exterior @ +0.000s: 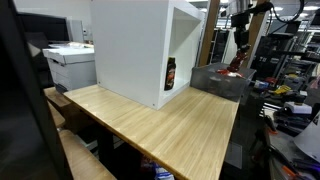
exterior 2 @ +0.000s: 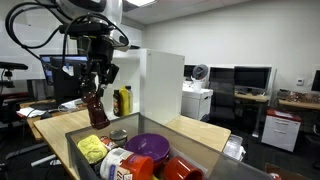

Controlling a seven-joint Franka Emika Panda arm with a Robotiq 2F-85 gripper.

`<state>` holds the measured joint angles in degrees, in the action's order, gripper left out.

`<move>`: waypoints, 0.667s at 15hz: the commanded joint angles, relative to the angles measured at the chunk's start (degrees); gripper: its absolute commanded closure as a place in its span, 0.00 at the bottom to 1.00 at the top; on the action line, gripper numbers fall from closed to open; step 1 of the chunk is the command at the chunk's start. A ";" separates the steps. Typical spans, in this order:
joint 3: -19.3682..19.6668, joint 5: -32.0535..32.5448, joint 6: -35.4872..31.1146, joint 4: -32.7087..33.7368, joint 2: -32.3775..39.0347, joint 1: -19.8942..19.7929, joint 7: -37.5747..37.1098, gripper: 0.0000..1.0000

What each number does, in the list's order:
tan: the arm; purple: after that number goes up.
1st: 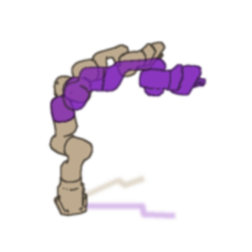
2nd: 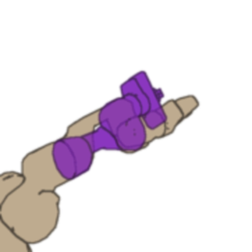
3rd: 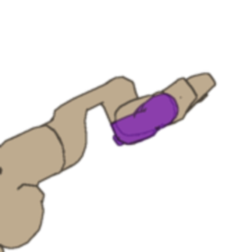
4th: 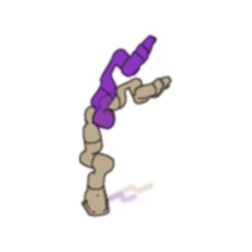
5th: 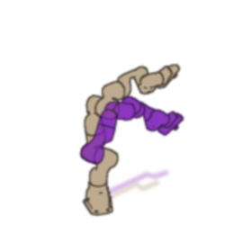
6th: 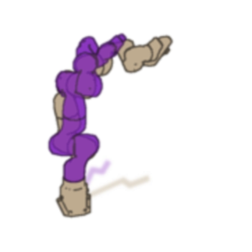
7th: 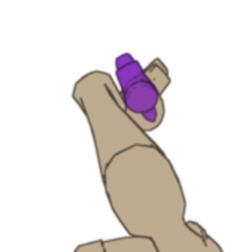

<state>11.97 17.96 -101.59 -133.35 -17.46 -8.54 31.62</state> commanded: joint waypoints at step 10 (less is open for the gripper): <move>-1.84 -9.28 8.02 1.74 -0.41 7.98 10.56 0.74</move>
<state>10.78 11.34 -95.29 -132.47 -18.13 -1.33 39.23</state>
